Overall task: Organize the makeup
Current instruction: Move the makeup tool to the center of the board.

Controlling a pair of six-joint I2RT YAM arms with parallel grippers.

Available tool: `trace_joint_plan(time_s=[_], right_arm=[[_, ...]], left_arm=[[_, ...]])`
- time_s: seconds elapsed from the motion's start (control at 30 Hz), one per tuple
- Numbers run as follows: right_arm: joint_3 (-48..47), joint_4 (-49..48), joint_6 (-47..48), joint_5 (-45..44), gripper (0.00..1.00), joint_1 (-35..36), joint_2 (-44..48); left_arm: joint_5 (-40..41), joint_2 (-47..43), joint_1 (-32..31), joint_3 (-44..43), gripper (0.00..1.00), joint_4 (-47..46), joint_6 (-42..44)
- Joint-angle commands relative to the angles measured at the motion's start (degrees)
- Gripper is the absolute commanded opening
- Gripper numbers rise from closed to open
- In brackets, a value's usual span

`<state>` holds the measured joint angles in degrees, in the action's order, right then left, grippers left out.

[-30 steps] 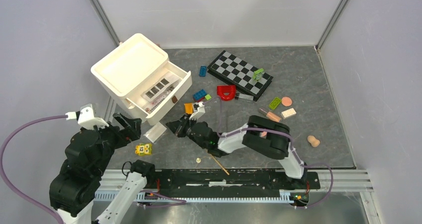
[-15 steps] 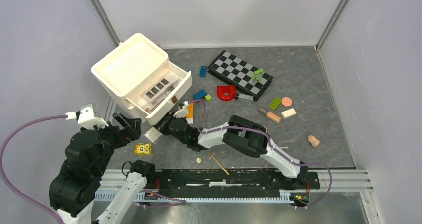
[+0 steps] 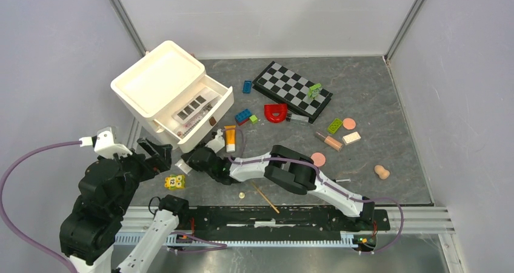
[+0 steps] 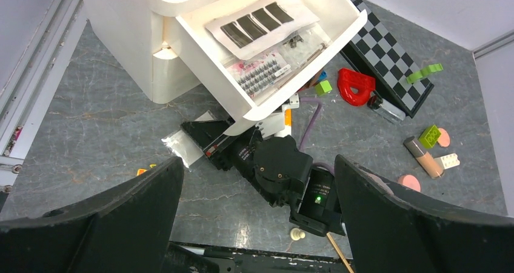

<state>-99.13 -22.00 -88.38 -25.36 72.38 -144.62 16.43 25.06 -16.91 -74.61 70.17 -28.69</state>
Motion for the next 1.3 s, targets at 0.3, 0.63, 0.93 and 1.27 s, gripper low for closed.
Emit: trace_joint_plan(time_s=[0.3,0.63,0.93,1.27], right_arm=[[-2.10,17.91,3.18,-6.65,0.21,-0.05,3.90],[27.29,9.25,4.16,-7.27,0.22,-2.24,21.46],[44.22,-2.68,19.24,-12.79,0.21,-2.55,36.53],[27.42,-21.05,24.66,6.05,0.16,-2.59,23.70]], left_arm=[[0.02,-0.52,-0.14,-0.69,1.00,-1.23,-0.27],[-0.20,-1.06,-0.14,0.29,1.00,-1.53,-0.40],[-0.51,-1.41,-0.14,2.18,1.00,-2.75,-0.79],[-0.34,-0.91,-0.14,0.98,1.00,-2.63,-0.37]])
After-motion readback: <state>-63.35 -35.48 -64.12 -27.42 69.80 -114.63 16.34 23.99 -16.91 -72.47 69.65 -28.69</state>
